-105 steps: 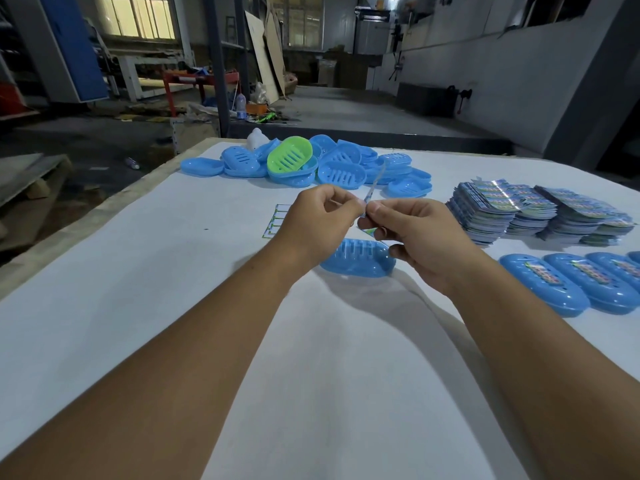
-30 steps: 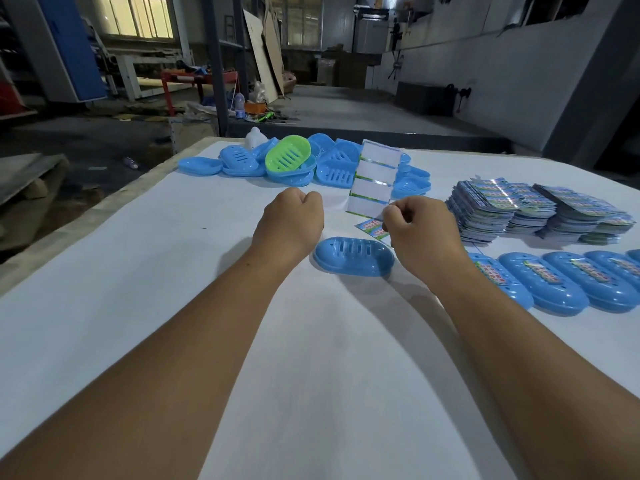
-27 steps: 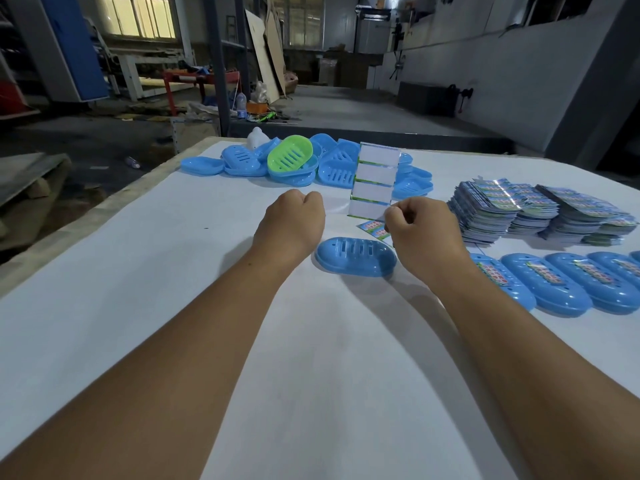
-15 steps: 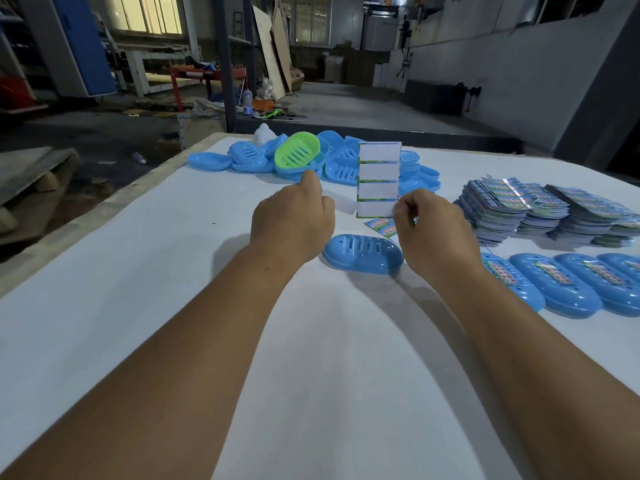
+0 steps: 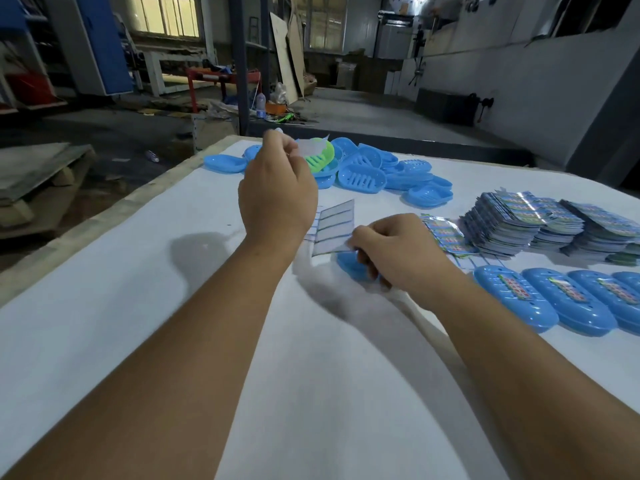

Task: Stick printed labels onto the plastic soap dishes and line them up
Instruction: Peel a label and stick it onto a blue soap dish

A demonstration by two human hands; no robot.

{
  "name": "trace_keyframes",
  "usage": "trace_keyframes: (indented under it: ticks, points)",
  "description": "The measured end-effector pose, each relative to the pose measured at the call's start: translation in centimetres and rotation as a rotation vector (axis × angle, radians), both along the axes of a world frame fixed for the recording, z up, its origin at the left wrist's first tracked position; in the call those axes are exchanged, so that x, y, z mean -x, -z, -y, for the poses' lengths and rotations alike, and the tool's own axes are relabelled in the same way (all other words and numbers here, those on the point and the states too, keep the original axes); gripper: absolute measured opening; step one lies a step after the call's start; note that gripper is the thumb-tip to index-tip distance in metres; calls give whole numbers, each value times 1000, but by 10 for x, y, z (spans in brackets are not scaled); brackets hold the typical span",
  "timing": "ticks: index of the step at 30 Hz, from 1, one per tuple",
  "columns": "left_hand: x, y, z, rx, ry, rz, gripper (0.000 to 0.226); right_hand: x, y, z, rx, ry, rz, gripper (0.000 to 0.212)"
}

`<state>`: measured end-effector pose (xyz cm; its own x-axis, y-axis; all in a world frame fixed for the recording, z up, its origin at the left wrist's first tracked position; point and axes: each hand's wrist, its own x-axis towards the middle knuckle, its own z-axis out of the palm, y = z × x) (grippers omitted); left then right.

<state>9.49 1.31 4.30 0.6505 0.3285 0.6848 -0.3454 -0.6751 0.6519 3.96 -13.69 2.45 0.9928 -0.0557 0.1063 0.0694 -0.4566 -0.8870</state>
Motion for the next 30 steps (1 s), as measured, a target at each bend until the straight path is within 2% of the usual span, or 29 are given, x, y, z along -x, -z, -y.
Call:
trace_keyframes:
  ticks: [1, 3, 5, 10, 12, 15, 18, 24, 28, 30]
  points:
    - [0, 0, -1, 16, 34, 25, 12, 1, 1, -7, 10, -79, -65, 30]
    - [-1, 1, -2, 9, 101, 58, 12, 2, 2, -17, 174, -187, -143, 32]
    - [-1, 5, -2, -50, 140, 88, 16, 1, 2, -21, 266, -190, -143, 33]
    - [-1, 13, 1, -239, 209, 138, 38, -7, -10, 14, -98, 53, -67, 24]
    - [0, 14, 2, -290, 257, 163, 44, -10, -13, 34, -228, 116, -99, 21]
    - [3, 16, 3, -358, 298, 167, 55, -9, -13, 57, -359, 94, -203, 28]
    - [5, 16, 3, -377, 309, 173, 58, -8, -14, 67, -354, 4, -284, 39]
    - [5, 16, 3, -391, 307, 157, 60, -9, -12, 67, -261, -72, -265, 15]
    - [4, 17, 5, -397, 298, 157, 60, -10, -11, 67, -278, -44, -219, 25]
    - [2, 18, 4, -424, 283, 165, 60, -11, -12, 66, -269, 17, -143, 24]
